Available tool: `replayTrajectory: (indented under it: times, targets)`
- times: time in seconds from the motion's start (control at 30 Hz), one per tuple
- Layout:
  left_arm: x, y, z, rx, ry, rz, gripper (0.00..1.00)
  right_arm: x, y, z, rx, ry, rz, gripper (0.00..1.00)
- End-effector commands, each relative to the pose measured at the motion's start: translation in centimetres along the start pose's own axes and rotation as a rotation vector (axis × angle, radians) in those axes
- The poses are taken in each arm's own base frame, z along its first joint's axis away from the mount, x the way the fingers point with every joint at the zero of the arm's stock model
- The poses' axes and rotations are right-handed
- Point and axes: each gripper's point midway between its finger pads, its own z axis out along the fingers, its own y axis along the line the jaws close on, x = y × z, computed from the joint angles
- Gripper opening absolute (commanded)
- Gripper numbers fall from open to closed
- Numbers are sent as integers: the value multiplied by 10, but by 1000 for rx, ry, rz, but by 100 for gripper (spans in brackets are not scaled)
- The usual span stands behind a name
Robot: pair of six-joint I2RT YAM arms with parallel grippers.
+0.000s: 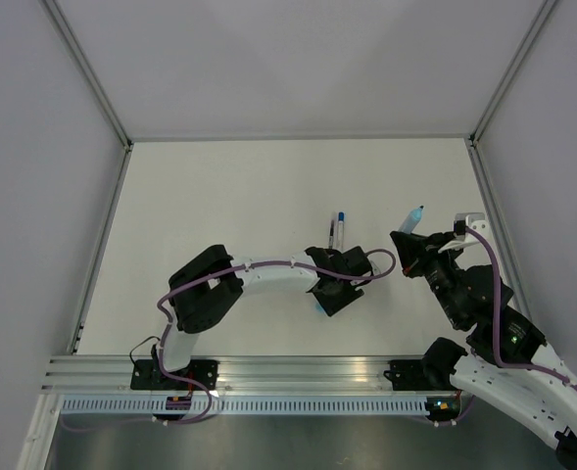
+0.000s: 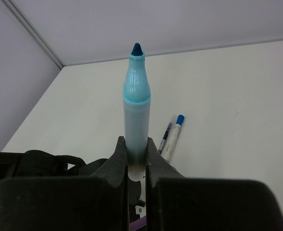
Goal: Insert the pens into the pen caps
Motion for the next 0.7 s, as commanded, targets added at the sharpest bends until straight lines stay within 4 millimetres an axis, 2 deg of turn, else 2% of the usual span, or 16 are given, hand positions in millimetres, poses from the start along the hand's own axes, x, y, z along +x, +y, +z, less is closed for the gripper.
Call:
replayTrajectory:
  times: [0.0, 0.53, 0.63, 0.67]
  targets:
    - [19, -3, 8, 5, 112, 34, 54, -14, 0, -4, 1, -38, 5, 0]
    - [23, 4, 7, -36, 172, 44, 49, -18, -2, -7, 4, -54, 11, 0]
    - [24, 4, 9, -37, 184, 41, 42, -19, -2, -7, 3, -58, 13, 0]
    - [22, 4, 10, -37, 182, 41, 33, -18, -2, -7, 5, -56, 10, 0]
